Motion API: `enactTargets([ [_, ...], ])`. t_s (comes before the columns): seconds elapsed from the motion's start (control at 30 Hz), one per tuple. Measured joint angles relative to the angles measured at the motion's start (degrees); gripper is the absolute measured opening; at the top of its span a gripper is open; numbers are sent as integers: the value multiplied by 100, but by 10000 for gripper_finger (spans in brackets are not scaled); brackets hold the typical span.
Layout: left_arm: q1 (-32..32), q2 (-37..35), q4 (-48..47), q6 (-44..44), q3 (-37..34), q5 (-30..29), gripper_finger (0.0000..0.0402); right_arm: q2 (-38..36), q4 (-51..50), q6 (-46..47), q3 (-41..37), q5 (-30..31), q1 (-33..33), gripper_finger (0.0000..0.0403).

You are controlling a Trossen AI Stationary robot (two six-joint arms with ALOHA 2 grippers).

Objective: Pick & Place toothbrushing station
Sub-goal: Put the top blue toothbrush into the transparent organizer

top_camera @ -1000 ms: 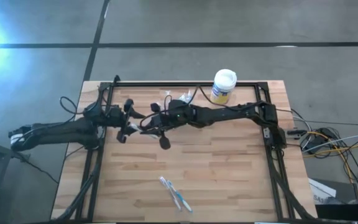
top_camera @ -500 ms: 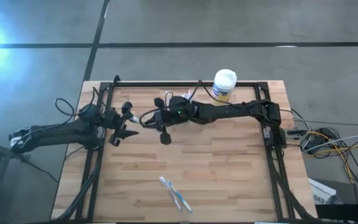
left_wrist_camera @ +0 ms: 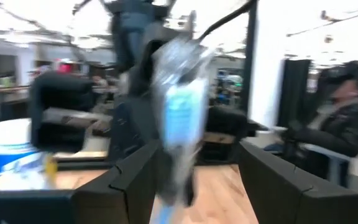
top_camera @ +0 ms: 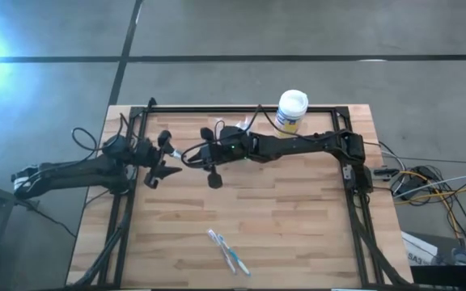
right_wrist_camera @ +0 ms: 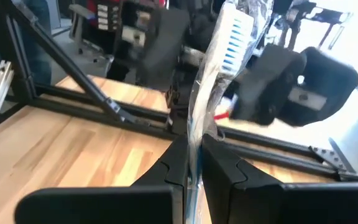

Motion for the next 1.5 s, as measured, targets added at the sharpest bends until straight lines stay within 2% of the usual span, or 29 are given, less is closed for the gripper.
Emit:
enactTargets([
  [0.13, 7, 142, -4, 26, -1, -419, 218, 0, 210, 3, 0, 0, 1, 21],
  [0.5, 7, 424, 74, 199, 48, -439, 209, 61, 241, 2, -13, -4, -1, 21],
  [0.63, 3, 457, 69, 205, 64, -416, 156, 73, 248, 3, -20, -1, -2, 21],
  [0.83, 4, 452, 70, 438, 76, -382, 22, 74, 273, 110, -22, 7, -8, 23],
  [0.97, -1, 452, 66, 471, 76, -331, 18, 74, 213, 198, -22, 1, -4, 43],
  [1.13, 4, 414, 13, 476, 73, -380, 18, 45, -56, 201, -20, -19, -1, 100],
  [1.3, 23, 121, -25, 536, 69, -441, 18, -135, -755, 322, -38, -28, -8, 151],
  [1.5, 112, -325, -586, 577, 69, -807, 18, -973, -809, 229, -794, -46, -6, 170],
])
